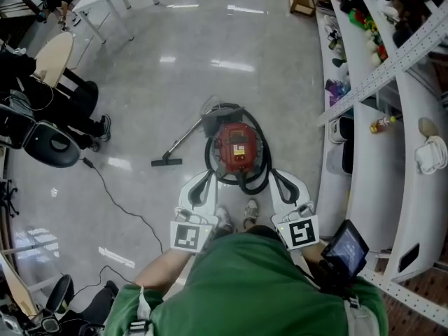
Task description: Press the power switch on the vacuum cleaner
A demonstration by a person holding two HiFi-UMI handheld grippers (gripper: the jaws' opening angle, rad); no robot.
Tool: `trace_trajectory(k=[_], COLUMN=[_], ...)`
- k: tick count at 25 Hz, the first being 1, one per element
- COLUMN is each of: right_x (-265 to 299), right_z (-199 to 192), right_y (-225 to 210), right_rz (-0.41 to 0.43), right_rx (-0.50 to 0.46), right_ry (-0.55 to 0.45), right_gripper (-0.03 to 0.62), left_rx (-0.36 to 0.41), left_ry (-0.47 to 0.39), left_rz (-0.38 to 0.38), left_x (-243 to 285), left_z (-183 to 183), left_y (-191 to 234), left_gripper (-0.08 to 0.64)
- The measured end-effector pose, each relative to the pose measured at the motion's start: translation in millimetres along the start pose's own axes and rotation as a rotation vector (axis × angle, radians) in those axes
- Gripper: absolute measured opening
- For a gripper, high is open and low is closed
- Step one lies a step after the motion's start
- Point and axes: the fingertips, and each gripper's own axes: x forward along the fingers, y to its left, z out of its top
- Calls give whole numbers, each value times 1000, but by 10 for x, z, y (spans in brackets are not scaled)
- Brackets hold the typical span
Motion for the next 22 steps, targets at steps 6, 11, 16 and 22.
trace_trajectory(k=[6, 11, 16, 22], right_x=[-289, -452, -493, -566], right_z=[270, 270, 305, 286], right_y=[165, 243, 230, 172], right_rz=[-43, -57, -64, -88], right_rx=[14, 4, 13, 25], right_ry=[-61, -63, -79, -91], right_gripper=[2, 2, 2, 2], left_rx=[9, 14, 13, 10], left_ry=[-45, -58, -71, -50], left_rz=[-27, -60, -60, -79], left_x=[-223, -280, -286, -289], left_z=[236, 280, 317, 250], left_y=[-110, -267, -337, -445], left_gripper=[6, 6, 6, 6])
